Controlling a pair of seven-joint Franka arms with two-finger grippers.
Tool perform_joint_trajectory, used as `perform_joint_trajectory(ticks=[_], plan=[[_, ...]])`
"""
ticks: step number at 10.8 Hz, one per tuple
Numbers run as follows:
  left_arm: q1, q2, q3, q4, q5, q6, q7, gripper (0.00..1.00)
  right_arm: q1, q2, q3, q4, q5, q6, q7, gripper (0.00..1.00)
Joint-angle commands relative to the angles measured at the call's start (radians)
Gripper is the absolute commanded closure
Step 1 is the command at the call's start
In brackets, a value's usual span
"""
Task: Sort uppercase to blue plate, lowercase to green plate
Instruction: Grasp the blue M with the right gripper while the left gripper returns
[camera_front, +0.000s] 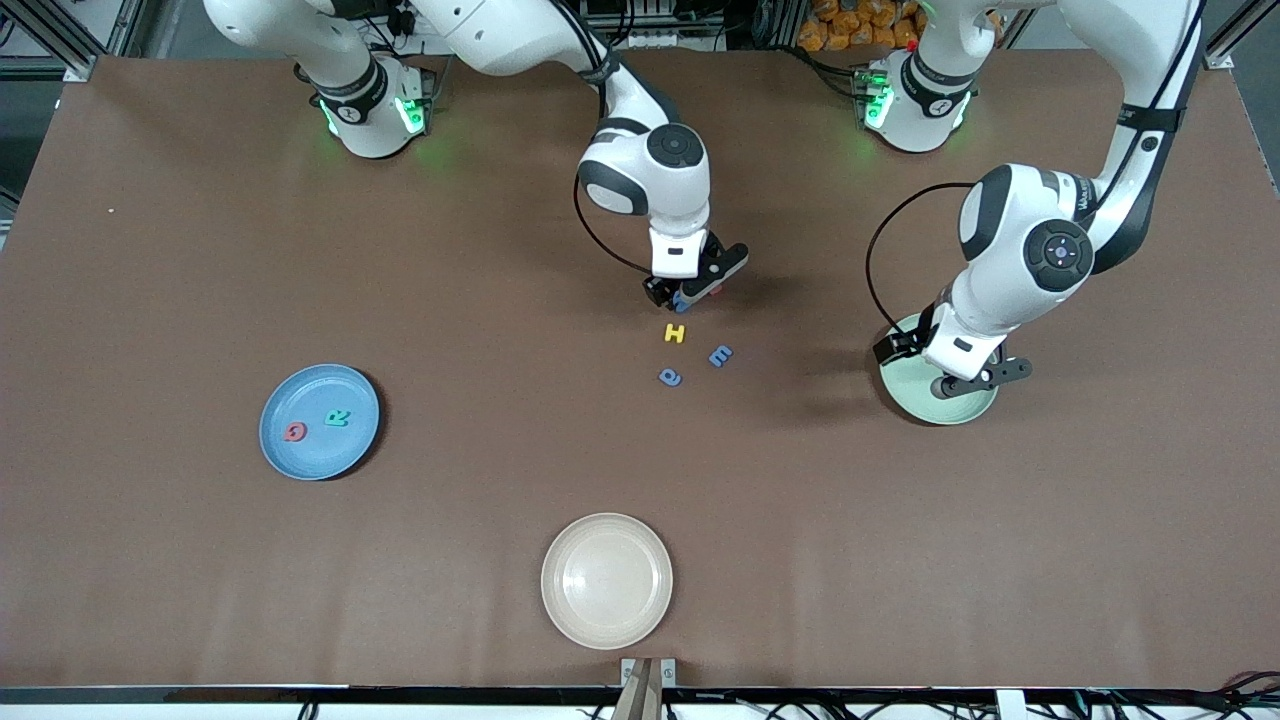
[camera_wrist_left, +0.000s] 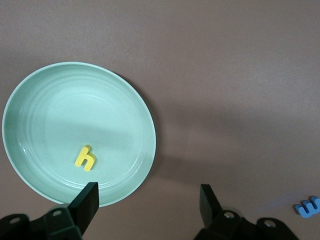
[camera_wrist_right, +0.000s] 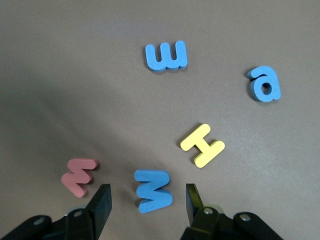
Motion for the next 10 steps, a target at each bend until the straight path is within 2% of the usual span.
perform_joint_trajectory(ticks=[1, 10], plan=[[0.001, -0.018, -0.002, 0.005, -0.009, -0.008, 0.023, 0.11, -0.019, 0.015, 0.009, 0.001, -0.009, 0.003, -0.052, 0.32], [-0.009, -0.009, -0.002, 0.005, -0.002, 0.002, 0.037, 0.18, -0.028, 0.033, 0.017, -0.017, 0.02, 0.031, -0.101, 0.34]])
